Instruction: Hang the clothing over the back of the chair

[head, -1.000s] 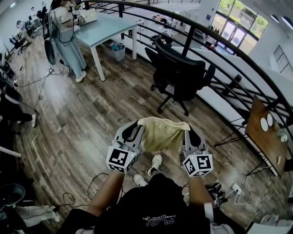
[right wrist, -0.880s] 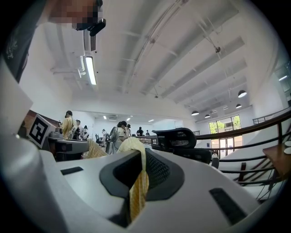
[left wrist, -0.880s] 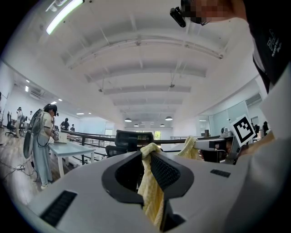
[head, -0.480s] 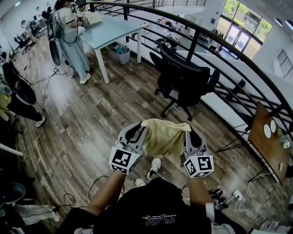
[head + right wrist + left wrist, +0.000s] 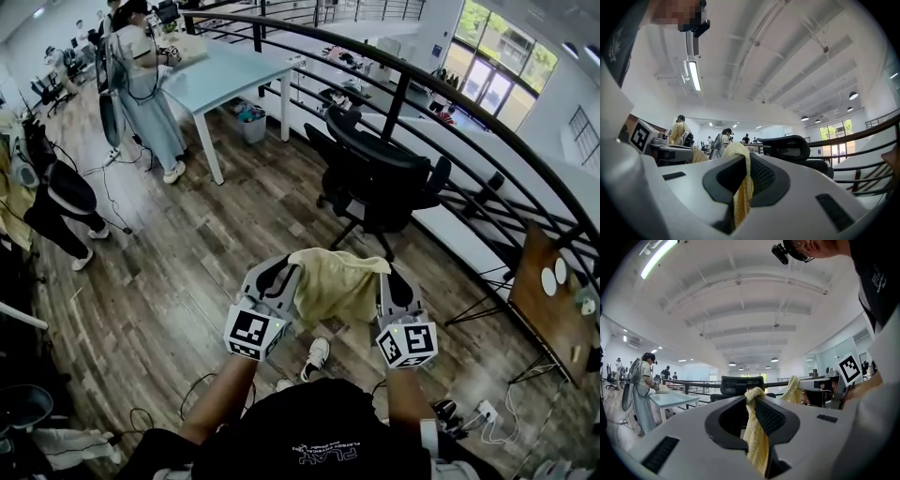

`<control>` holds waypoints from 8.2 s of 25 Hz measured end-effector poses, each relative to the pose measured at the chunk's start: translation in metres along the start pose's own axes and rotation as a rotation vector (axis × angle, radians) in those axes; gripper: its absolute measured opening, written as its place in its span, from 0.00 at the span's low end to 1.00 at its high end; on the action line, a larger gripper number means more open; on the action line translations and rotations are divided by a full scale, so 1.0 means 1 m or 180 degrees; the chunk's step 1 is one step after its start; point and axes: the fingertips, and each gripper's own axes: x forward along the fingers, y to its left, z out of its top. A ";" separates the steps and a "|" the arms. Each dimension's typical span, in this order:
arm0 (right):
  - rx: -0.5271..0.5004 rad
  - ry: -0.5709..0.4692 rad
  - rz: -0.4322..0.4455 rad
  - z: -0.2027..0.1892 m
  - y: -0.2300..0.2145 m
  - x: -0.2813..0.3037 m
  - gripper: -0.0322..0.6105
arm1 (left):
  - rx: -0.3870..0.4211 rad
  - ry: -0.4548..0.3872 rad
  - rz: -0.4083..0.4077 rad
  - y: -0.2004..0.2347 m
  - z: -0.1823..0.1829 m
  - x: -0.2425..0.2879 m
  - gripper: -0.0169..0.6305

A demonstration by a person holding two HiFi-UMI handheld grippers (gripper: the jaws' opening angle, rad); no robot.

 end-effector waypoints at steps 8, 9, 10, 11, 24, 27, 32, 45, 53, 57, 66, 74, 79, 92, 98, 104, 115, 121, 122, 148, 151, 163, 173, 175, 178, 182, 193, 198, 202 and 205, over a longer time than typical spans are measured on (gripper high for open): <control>-0.0017 -0.0048 -0.0025 0.001 -0.024 0.028 0.09 | 0.0090 -0.0017 -0.0013 0.014 0.000 0.038 0.13; -0.0027 -0.0057 -0.0030 0.002 -0.027 0.033 0.09 | 0.0081 -0.0022 -0.0014 0.017 0.002 0.044 0.13; -0.0032 -0.0062 -0.0037 0.003 -0.030 0.037 0.09 | 0.0073 -0.0027 -0.0016 0.019 0.003 0.049 0.13; -0.0034 -0.0061 -0.0044 0.004 -0.033 0.040 0.09 | 0.0066 -0.0031 -0.0018 0.021 0.003 0.054 0.13; -0.0277 -0.0166 0.0123 0.027 -0.061 0.088 0.09 | 0.0101 -0.0062 0.0051 0.047 0.024 0.114 0.13; -0.0381 -0.0195 0.0165 0.031 -0.069 0.096 0.09 | 0.0119 -0.0057 0.0088 0.050 0.025 0.126 0.13; -0.0532 -0.0234 0.0288 0.040 -0.077 0.108 0.09 | 0.0161 -0.0038 0.0145 0.053 0.032 0.144 0.13; -0.0460 -0.0365 0.0288 0.044 -0.091 0.115 0.09 | 0.0323 0.0060 0.0207 0.064 0.039 0.159 0.13; -0.0518 -0.0427 0.0131 0.052 -0.098 0.129 0.09 | 0.0431 -0.0144 0.0059 0.079 0.058 0.178 0.13; -0.0595 -0.0485 0.0052 0.062 -0.100 0.140 0.09 | 0.0399 -0.0285 -0.0013 0.090 0.066 0.190 0.13; -0.0676 -0.0576 -0.0234 0.078 -0.111 0.172 0.09 | 0.0366 -0.0399 -0.0259 0.121 0.079 0.224 0.13; -0.0853 -0.0671 -0.0540 0.099 -0.124 0.189 0.09 | 0.0433 -0.0642 -0.0507 0.141 0.103 0.257 0.13; -0.0933 -0.0669 -0.0789 0.100 -0.128 0.204 0.09 | 0.0502 -0.0605 -0.0618 0.159 0.100 0.280 0.13; -0.1414 -0.0605 -0.1248 0.122 -0.141 0.213 0.09 | 0.0451 -0.0876 -0.1064 0.168 0.132 0.313 0.13; -0.1582 -0.0616 -0.1354 0.139 -0.148 0.211 0.09 | 0.0517 -0.0899 -0.1173 0.163 0.144 0.326 0.13; -0.1613 -0.0640 -0.1363 0.146 -0.145 0.217 0.09 | 0.0484 -0.0937 -0.1202 0.168 0.145 0.336 0.13; -0.1708 -0.0699 -0.1266 0.170 -0.162 0.225 0.09 | 0.0631 -0.1076 -0.1179 0.166 0.171 0.358 0.13; -0.1757 -0.0695 -0.1252 0.183 -0.175 0.232 0.09 | 0.0688 -0.1082 -0.1187 0.162 0.180 0.378 0.13; -0.1773 -0.0686 -0.1250 0.185 -0.178 0.234 0.09 | 0.0701 -0.1087 -0.1186 0.163 0.181 0.381 0.13; -0.1912 -0.0418 -0.1254 0.190 -0.256 0.282 0.09 | 0.1061 -0.0893 -0.1320 0.159 0.170 0.482 0.13; -0.1894 -0.0367 -0.1209 0.186 -0.270 0.289 0.09 | 0.1063 -0.0816 -0.1370 0.159 0.166 0.497 0.13; -0.1858 -0.0214 -0.1098 0.173 -0.315 0.318 0.09 | 0.1199 -0.0679 -0.1564 0.158 0.159 0.548 0.13; -0.1749 0.0075 -0.0933 0.149 -0.343 0.335 0.09 | 0.1074 -0.0454 -0.1605 0.162 0.134 0.576 0.13; -0.1708 0.0164 -0.0903 0.141 -0.347 0.338 0.09 | 0.1108 -0.0407 -0.1607 0.163 0.128 0.580 0.13; -0.1584 0.0399 -0.0865 0.124 -0.355 0.339 0.09 | 0.1250 -0.0331 -0.1581 0.163 0.115 0.586 0.13; -0.1486 0.0538 -0.0769 0.110 -0.361 0.342 0.09 | 0.1372 -0.0227 -0.1568 0.161 0.105 0.591 0.13; -0.1429 0.0846 -0.0567 0.077 -0.366 0.333 0.09 | 0.1491 0.0144 -0.1771 0.149 0.073 0.593 0.13; -0.1348 0.0984 -0.0458 0.060 -0.361 0.329 0.09 | 0.1371 0.0253 -0.1870 0.151 0.066 0.587 0.13; -0.1272 0.1089 -0.0438 0.051 -0.361 0.335 0.09 | 0.1369 0.0335 -0.1979 0.155 0.056 0.593 0.13; -0.1265 0.1179 -0.0437 0.046 -0.360 0.333 0.09 | 0.1371 0.0344 -0.2041 0.153 0.054 0.592 0.13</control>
